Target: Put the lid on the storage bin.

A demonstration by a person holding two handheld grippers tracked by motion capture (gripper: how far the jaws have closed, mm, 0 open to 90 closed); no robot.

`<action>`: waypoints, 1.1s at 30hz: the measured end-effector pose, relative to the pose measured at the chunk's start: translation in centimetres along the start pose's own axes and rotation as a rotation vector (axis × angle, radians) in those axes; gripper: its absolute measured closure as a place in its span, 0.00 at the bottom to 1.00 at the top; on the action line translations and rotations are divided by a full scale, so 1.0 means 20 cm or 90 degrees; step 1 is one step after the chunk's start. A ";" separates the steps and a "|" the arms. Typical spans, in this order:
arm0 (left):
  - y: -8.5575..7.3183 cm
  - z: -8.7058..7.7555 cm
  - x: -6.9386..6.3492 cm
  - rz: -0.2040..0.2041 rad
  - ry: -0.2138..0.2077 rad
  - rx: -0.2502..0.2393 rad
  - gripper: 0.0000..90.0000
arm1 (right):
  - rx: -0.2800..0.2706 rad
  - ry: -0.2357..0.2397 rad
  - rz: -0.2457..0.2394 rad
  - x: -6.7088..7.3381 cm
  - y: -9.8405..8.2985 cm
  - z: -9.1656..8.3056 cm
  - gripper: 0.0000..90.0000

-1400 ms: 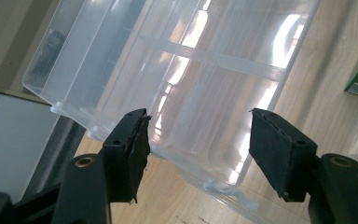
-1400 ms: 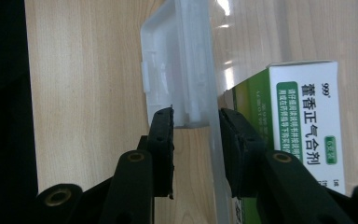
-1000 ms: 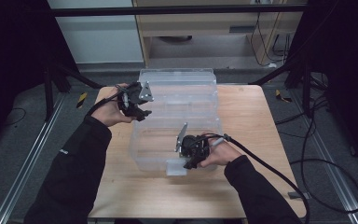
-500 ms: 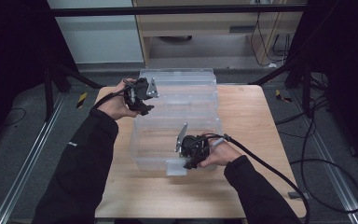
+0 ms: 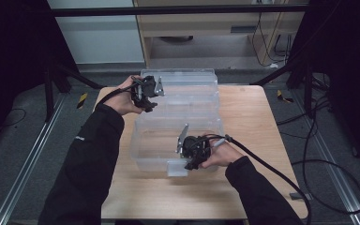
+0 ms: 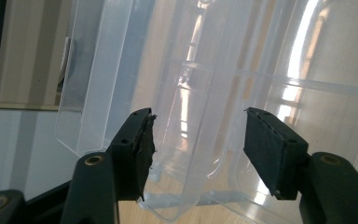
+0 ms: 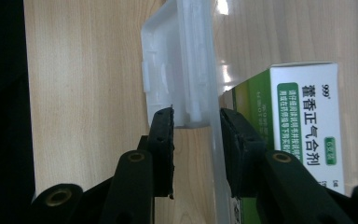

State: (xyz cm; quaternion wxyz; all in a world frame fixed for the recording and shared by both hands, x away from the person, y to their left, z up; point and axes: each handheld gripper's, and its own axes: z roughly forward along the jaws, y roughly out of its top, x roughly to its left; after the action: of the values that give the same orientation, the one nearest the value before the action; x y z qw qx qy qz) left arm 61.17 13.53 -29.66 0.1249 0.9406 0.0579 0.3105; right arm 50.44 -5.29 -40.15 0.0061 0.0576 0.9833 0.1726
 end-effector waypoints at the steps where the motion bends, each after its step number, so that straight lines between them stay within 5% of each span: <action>1: 0.00 0.01 0.00 0.002 0.001 0.002 0.46 | 0.000 0.000 0.000 0.00 0.00 0.00 0.74; 24: 0.05 0.14 -0.02 0.051 -0.012 0.024 0.61 | -0.001 0.000 0.003 0.00 0.00 0.00 0.74; 33: 0.10 0.15 -0.03 0.070 -0.017 0.043 0.75 | -0.001 -0.004 0.002 0.01 0.00 0.00 0.74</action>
State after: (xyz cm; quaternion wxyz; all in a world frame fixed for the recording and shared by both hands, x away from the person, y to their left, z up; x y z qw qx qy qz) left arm 62.57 10.98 -31.71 0.0765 0.9501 0.0152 0.3020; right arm 50.31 -5.31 -40.16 0.0085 0.0599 0.9830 0.1736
